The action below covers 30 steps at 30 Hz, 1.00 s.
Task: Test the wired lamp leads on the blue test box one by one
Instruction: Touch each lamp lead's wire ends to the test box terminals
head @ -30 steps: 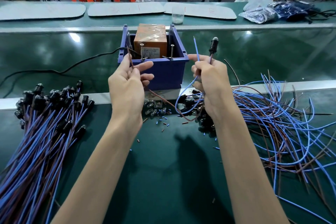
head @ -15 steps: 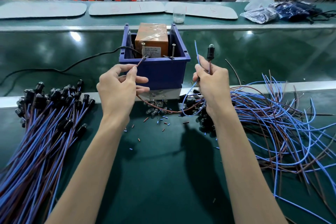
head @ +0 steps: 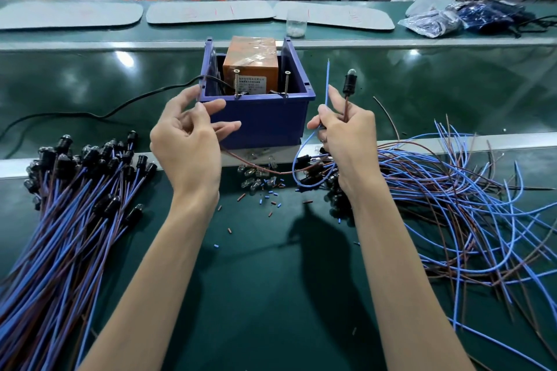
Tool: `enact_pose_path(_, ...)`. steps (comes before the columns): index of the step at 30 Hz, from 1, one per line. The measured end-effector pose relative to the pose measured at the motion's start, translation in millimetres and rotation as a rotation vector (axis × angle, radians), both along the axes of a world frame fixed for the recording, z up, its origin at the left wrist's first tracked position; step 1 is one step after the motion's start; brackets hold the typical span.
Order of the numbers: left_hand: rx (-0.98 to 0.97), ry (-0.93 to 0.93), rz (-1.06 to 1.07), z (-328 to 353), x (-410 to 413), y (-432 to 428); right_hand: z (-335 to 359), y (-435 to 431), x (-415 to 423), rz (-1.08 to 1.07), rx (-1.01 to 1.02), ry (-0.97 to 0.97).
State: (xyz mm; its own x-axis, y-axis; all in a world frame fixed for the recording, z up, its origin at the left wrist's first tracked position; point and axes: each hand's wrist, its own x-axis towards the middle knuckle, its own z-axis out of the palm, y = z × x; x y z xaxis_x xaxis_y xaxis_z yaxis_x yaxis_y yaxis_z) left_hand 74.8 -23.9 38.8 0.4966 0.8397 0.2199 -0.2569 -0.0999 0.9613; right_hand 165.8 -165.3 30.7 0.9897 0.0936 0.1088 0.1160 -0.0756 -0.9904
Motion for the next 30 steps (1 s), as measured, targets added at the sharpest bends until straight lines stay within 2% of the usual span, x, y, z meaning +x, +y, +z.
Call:
enact_pose_path(3,-0.001,-0.002,0.013,0.3,0.4,2.3,1.5,0.0,0.0,-0.009,0.004,0.002)
enact_pose_path(10,0.098,0.221,-0.068,-6.9,5.7,15.3,-4.3,4.6,6.0,0.024,-0.045,0.03)
enact_pose_path(20,0.078,0.219,-0.169,-7.7,6.7,16.7,3.1,4.6,11.5,0.147,-0.076,0.056)
enact_pose_path(30,0.215,0.298,-0.246,-4.8,2.9,18.8,6.9,4.2,6.4,0.158,-0.087,0.052)
